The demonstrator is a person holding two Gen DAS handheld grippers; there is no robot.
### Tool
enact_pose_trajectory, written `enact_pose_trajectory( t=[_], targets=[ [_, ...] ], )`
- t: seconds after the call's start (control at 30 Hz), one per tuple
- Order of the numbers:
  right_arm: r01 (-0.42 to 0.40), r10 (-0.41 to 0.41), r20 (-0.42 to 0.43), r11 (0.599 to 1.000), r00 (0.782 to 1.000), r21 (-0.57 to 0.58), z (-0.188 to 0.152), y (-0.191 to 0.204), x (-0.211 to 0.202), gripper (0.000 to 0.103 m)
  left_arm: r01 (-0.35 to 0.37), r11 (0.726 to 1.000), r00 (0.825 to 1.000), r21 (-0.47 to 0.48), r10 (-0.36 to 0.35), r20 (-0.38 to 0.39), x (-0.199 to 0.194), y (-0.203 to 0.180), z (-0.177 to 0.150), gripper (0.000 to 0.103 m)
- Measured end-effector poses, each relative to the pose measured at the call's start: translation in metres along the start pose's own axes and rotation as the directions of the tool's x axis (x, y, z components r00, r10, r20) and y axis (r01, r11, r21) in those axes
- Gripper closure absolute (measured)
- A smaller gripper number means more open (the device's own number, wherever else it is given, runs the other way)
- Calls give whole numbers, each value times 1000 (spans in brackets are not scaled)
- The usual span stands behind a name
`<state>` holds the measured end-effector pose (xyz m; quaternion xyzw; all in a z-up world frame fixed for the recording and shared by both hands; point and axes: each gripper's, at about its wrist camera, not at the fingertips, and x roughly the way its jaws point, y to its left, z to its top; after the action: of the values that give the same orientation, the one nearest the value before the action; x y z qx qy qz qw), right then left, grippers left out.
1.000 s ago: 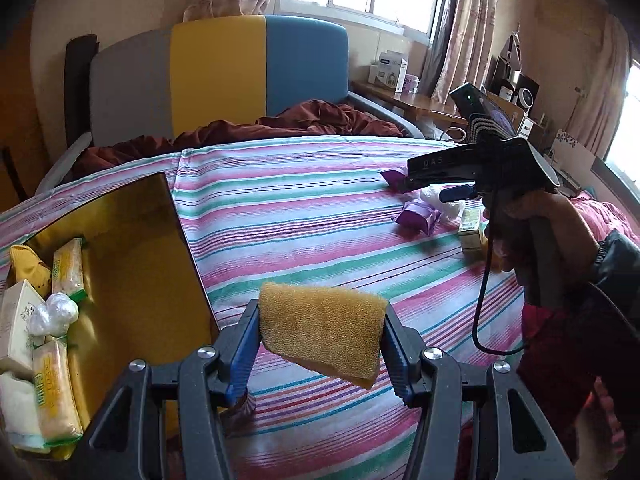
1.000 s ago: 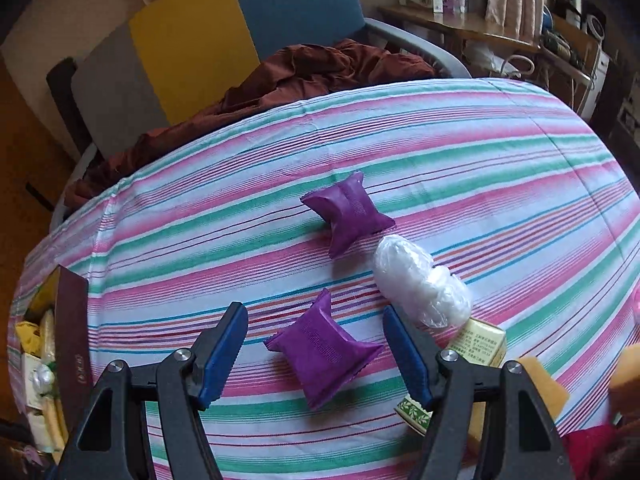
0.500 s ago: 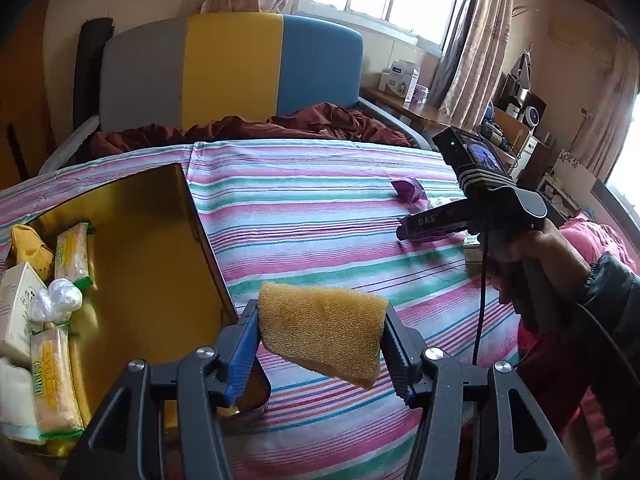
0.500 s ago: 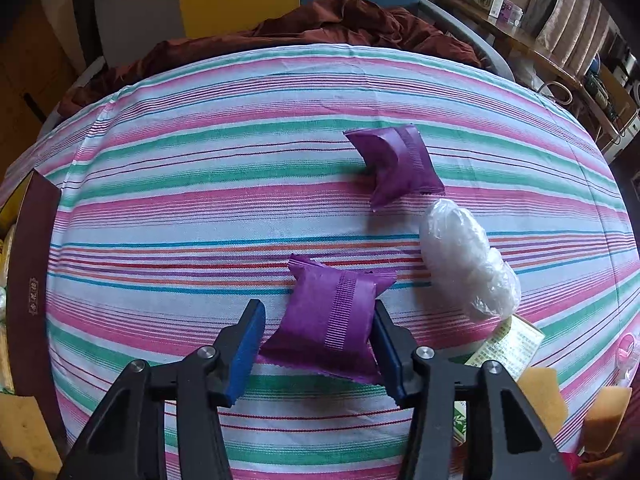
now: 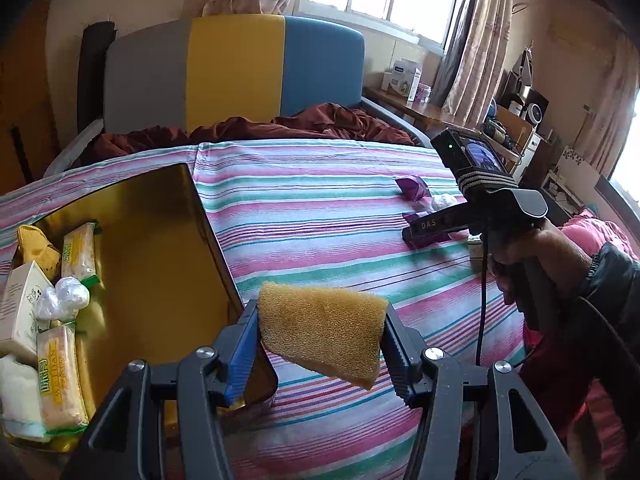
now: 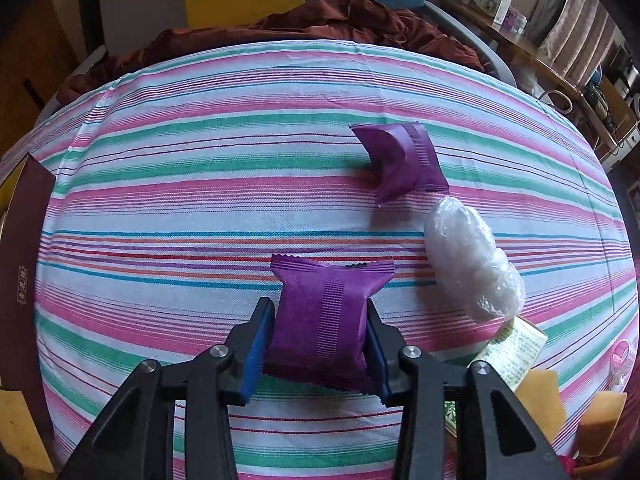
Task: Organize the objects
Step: 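Lift the yellow sponge with the left tool while the right tool grasps a purple packet, then lower the yellow sponge into the gold tray and open the left tool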
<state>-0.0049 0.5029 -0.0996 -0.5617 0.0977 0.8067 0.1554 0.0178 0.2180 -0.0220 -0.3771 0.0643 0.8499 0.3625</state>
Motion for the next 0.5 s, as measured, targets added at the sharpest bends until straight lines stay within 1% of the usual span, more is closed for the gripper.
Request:
enact_pose_trajectory(
  t=[0.2,0.37,0.43,0.5],
  targets=[
    [12,-12,4,1000,1000,-11,-1,2,-1,60,11,1000,1000,-26,-11,5,-7,8,2,46],
    [33,-32,10,999,999,-26,-3,6,-1,61,59,997,998,-51,-58,29,-22,12,7,46],
    [46,-45,13,998,999,-39,-4,8,-2,61,81,993,996,-82,-78,41,-30,21,11,46],
    [52,-52,15,998,999,-46,-5,9,-3,61,82,989,995,-122,-76,60,-37,36,19,46]
  ],
)
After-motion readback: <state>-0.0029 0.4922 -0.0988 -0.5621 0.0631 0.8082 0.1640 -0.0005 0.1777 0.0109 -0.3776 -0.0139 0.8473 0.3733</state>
